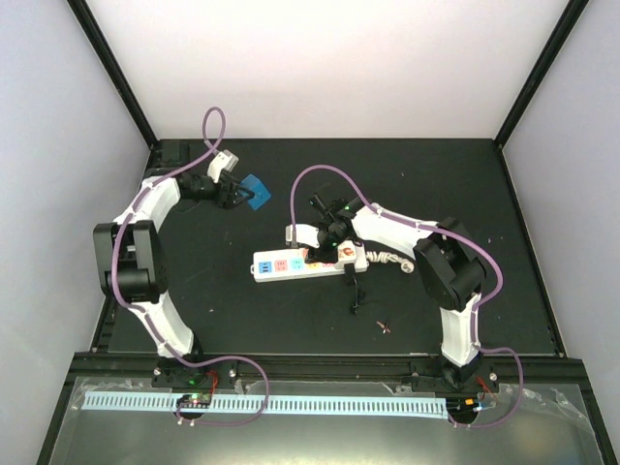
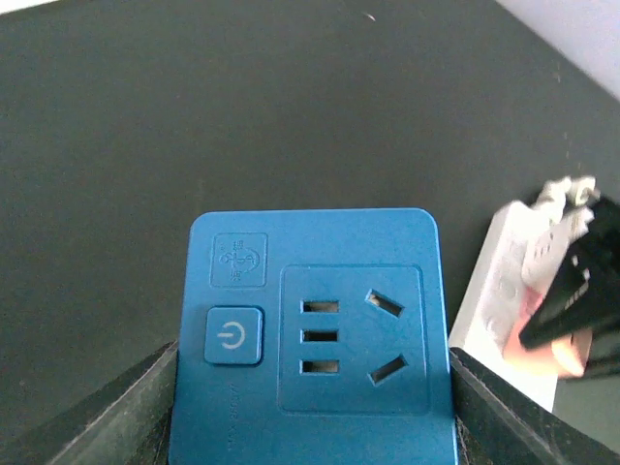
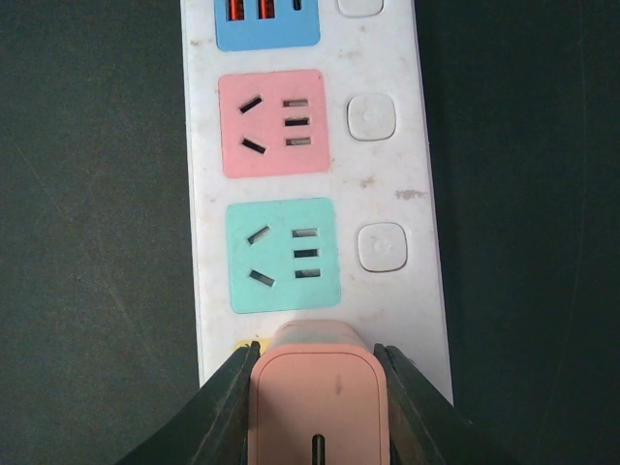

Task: Pull the plug off the socket

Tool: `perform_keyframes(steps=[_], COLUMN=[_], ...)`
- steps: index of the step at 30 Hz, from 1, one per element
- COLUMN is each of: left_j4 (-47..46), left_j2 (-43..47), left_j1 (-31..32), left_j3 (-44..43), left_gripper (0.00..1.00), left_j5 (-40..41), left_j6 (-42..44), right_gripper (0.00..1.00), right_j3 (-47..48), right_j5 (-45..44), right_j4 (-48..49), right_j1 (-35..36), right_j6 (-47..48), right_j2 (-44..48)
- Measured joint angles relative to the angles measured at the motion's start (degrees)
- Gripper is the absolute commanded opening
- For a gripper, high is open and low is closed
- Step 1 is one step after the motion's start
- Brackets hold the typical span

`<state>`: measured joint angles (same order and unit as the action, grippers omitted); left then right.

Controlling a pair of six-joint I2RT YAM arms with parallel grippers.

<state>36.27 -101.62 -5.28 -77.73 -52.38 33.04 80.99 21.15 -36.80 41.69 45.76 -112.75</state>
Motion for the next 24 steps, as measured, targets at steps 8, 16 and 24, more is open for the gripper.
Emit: perform_keyframes(steps=[8, 16, 24], left_j4=[-6.6, -7.8, -9.3], left_j2=[-10.1, -19.4, -24.3], left_j1=[-2.1, -4.0, -4.1], left_j3=[-7.9, -15.0, -17.9], left_gripper=[0.29, 0.31, 0.35], left_j5=[-0.6, -0.8, -0.7], left_j6=[-17.3, -25.9, -30.8], right_gripper=[0.02, 0.02, 0.02], right_j3=[0.0, 0.0, 0.0], right_j5=[0.1, 0.1, 0.2], right_j4=[0.0, 0.0, 0.0], right_j1=[0.0, 0.0, 0.0], right_j6=[0.0, 0.0, 0.0], right_j2=[0.0, 0.0, 0.0])
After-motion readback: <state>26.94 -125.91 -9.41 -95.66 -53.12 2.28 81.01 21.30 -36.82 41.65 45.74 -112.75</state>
